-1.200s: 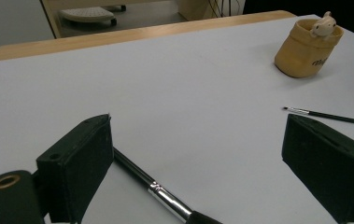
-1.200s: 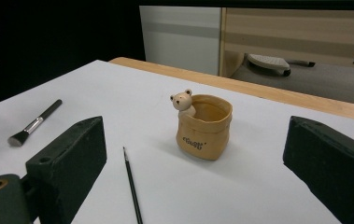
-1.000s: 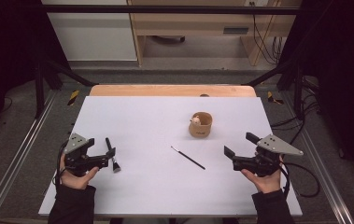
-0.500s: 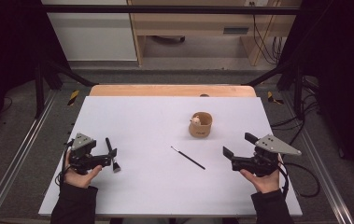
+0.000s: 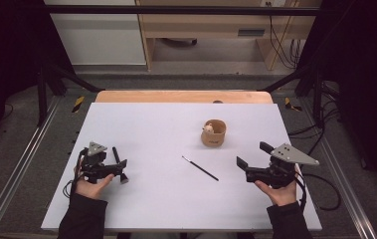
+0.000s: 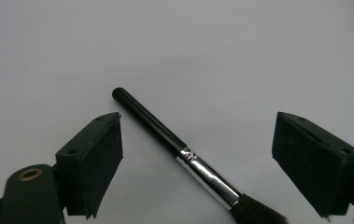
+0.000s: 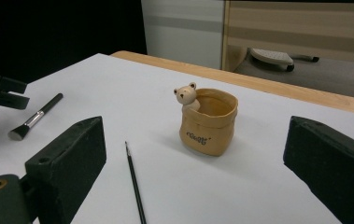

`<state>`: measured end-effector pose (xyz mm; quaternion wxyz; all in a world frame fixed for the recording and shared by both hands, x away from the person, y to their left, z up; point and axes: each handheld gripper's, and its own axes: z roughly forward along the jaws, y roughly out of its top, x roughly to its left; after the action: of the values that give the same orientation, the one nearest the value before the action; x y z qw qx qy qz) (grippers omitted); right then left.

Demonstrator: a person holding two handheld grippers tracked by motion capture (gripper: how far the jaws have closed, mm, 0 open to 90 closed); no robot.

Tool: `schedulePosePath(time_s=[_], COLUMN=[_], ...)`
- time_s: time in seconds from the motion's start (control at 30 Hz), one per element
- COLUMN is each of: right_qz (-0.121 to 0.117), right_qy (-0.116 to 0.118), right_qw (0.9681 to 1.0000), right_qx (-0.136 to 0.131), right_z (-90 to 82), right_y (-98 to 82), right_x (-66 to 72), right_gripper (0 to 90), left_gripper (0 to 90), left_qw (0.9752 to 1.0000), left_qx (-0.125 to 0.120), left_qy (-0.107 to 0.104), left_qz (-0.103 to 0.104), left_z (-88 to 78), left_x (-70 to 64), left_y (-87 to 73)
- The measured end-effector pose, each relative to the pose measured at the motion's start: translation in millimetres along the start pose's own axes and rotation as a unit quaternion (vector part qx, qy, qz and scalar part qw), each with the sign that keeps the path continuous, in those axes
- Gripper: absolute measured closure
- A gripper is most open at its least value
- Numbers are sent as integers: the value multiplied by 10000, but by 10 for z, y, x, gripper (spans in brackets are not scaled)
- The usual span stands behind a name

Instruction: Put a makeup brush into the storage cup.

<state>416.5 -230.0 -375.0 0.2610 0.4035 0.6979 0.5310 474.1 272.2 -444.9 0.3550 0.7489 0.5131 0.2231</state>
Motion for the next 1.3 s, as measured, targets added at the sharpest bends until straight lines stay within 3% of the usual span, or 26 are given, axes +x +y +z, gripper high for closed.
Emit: schedulePosePath(time_s=[0.23, 0.57, 0.9, 1.3], right_qz=[-1, 1, 8, 23], right_qy=[4, 3, -2, -8], right_qw=[10000, 10000, 10000, 10000], right_qx=[19, 20, 29, 33], right_z=[8, 10, 7, 14], right_y=[-4, -7, -7, -12], right_x=[3, 4, 2, 3], right_gripper=[63, 63, 63, 62], left_gripper=[200, 300, 438, 551], left_qw=[9993, 9980, 9968, 9963], left_qx=[261, 560, 752, 786], left_qy=[245, 281, 253, 329], left_qz=[52, 30, -41, -49], left_z=[135, 247, 295, 273], left_x=[-9, -15, -23, -36], left_y=[-13, -54, -79, -82])
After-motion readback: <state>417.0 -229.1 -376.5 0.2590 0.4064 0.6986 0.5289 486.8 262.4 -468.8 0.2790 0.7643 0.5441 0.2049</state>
